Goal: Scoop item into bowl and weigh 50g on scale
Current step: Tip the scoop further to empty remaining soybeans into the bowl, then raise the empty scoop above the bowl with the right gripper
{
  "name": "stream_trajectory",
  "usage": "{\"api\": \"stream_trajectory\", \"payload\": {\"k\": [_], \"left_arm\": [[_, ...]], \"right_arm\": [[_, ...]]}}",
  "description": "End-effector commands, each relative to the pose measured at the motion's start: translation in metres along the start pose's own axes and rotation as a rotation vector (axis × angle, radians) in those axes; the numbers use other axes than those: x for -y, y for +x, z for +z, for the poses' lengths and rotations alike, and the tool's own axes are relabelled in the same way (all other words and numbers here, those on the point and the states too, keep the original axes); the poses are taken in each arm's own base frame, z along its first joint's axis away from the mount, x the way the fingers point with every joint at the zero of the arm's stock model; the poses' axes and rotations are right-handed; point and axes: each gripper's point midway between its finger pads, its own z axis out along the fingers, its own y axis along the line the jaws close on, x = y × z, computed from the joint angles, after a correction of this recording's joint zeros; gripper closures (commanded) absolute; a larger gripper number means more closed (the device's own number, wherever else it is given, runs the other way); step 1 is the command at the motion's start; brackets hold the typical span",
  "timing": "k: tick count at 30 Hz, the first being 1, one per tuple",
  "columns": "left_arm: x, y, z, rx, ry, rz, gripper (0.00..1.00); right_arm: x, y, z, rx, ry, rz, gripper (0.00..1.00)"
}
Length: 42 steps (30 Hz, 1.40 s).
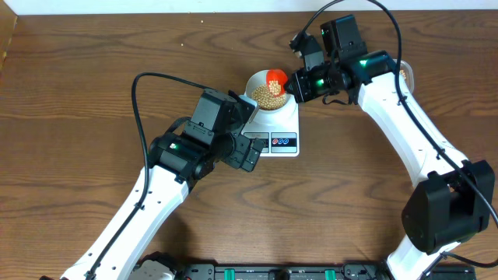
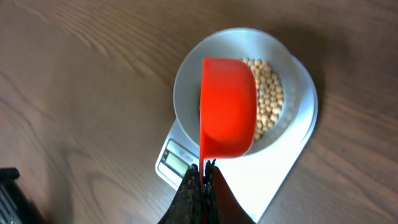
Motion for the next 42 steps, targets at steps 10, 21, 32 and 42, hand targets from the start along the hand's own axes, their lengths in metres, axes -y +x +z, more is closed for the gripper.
{"api": "stream_trajectory", "payload": {"k": [10, 21, 32, 42], "left_arm": [[-0.003, 0.003, 0.001, -0.008, -0.014, 0.003, 0.01], [-0.003, 0.003, 0.001, -0.008, -0.014, 0.003, 0.01], [-0.003, 0.003, 0.001, -0.008, -0.014, 0.003, 0.01], [-0.003, 0.003, 0.001, -0.008, -0.014, 0.003, 0.01]], "right_arm": [[0.001, 0.019, -0.01, -0.081, 0.023, -0.096, 0.99], [0.002, -0.006, -0.009, 0.018, 0.037, -0.201, 0.99], [0.014, -0.027, -0.011, 0.094, 0.118, -0.228, 0.99], [0.015, -0.033, -0.011, 0.115, 0.127, -0.271, 0.99]]}}
